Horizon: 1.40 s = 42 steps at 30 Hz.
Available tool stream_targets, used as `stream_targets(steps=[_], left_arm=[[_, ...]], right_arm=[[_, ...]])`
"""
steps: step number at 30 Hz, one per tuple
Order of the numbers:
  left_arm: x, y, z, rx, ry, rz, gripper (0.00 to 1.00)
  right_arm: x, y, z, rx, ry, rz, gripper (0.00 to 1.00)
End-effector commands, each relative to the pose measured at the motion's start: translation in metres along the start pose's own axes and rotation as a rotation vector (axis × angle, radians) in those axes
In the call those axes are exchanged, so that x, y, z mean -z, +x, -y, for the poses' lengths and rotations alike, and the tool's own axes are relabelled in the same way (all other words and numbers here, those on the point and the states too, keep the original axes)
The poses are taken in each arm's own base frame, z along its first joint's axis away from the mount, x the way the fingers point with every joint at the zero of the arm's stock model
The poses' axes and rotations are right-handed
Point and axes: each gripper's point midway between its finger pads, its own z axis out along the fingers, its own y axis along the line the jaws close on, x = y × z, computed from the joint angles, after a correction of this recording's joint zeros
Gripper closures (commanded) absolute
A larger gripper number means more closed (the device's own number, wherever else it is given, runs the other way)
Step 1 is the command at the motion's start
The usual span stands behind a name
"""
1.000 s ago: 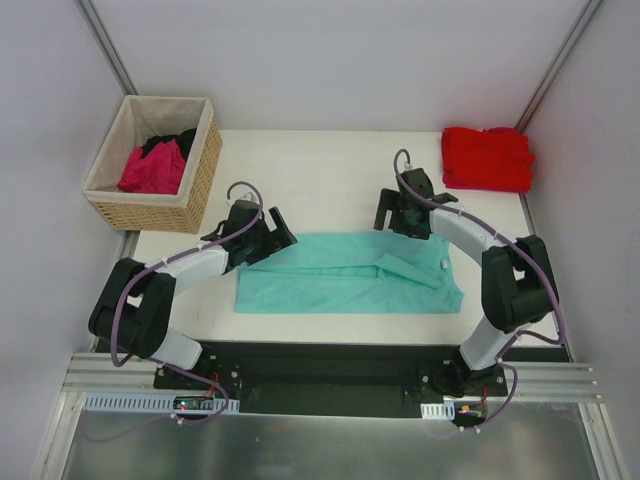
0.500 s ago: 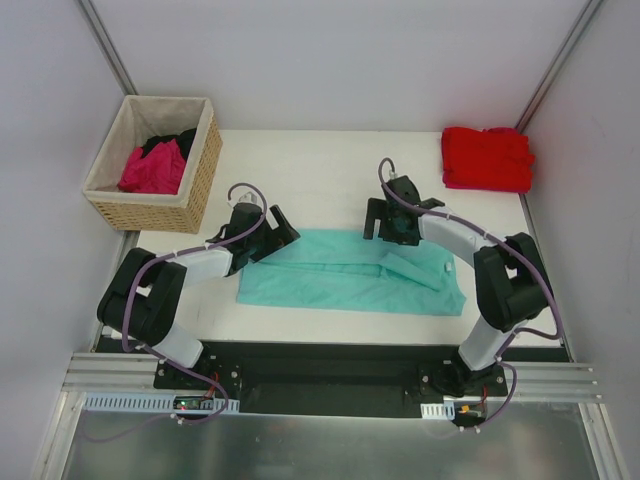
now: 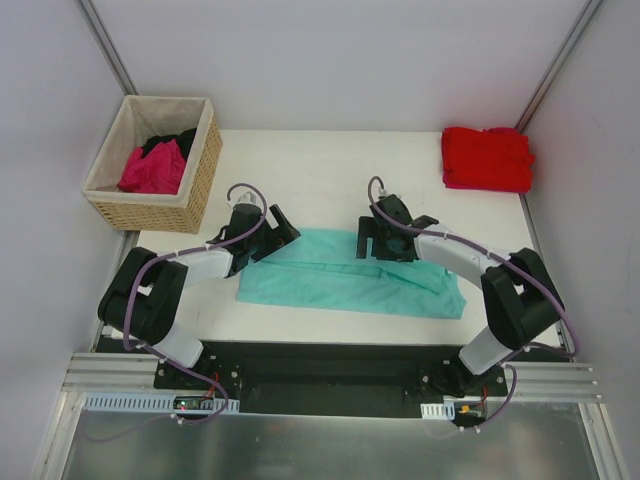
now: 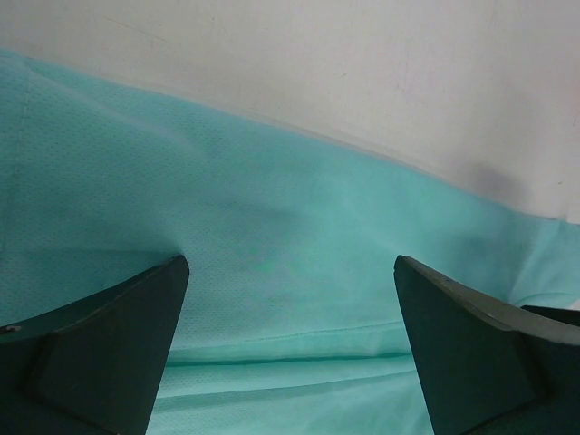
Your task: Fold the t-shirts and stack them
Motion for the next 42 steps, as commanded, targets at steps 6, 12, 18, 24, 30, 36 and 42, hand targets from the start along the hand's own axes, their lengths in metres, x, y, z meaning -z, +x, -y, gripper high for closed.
stream_targets(steps=[6, 12, 18, 24, 30, 36, 42], left_arm=[[0.005, 0.022, -0.023, 0.015, -0.069, -0.061, 0.01], [0.011, 0.017, -0.019, 0.01, -0.061, -0.044, 0.01], [0.014, 0.016, -0.019, 0.002, -0.066, -0.038, 0.01], [0.016, 0.015, -0.022, -0.01, -0.077, -0.033, 0.01], [0.016, 0.013, -0.02, -0.021, -0.078, -0.032, 0.01], [0.013, 0.013, -0.021, -0.019, -0.082, -0.036, 0.01], [0.015, 0.013, -0.025, -0.032, -0.093, -0.031, 0.01]], right_arm=[[0.05, 0.0, -0.016, 0.035, -0.001, 0.113, 0.03], [0.057, 0.029, -0.015, 0.058, 0.006, 0.101, 0.03], [0.051, 0.063, -0.018, 0.088, 0.016, 0.065, 0.03], [0.051, 0.082, -0.02, 0.099, 0.015, 0.062, 0.03], [0.099, 0.038, -0.026, 0.117, -0.005, 0.186, 0.03], [0.116, -0.005, -0.005, 0.1, 0.086, 0.296, 0.03], [0.082, -0.021, 0.007, 0.054, 0.075, 0.275, 0.03]])
